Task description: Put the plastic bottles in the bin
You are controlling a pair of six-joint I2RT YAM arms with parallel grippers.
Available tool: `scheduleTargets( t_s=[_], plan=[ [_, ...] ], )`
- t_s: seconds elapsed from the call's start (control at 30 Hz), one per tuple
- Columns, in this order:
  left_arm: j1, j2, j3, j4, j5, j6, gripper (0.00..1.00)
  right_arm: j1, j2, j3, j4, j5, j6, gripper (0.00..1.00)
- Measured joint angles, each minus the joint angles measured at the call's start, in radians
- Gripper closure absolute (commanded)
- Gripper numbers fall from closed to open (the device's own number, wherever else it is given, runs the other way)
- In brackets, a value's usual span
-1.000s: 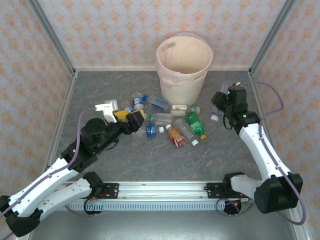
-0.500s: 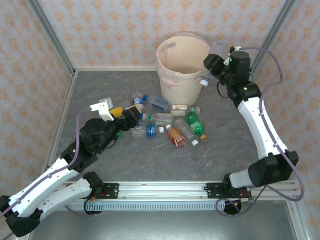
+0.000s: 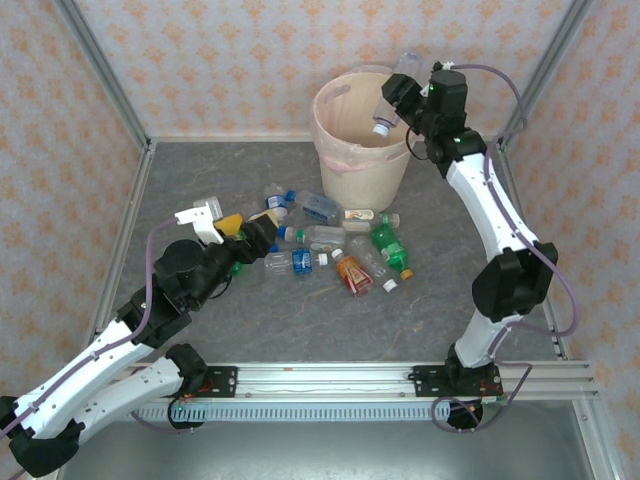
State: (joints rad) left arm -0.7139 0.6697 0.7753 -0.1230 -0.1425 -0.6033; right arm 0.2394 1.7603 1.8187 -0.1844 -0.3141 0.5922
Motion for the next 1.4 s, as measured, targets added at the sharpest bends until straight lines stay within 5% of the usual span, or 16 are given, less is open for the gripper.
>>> scheduleTargets(
  t_s=[0.17,0.5,1.03,1.4],
  plan=[
    [0.0,-0.005,0.0,-0.001,0.0,0.0,0.01,0.014,0.069,0.097,-0.038,0.003,-0.009,0.0],
    [0.0,-0.007,0.0,-0.009,0.005,0.0,0.01,0.029,-0.01,0.063,-0.09,0.026,-0.048,0.0],
    [0.0,-0.006,-0.061,-0.01,0.084,-0.001,0.01,0.114,-0.481,-0.434,-0.195,0.112,-0.214,0.0],
    [0.0,0.002,-0.098,-0.008,0.114,-0.02,0.01,0.169,-0.582,-0.732,-0.339,0.249,-0.257,0.0]
  ],
)
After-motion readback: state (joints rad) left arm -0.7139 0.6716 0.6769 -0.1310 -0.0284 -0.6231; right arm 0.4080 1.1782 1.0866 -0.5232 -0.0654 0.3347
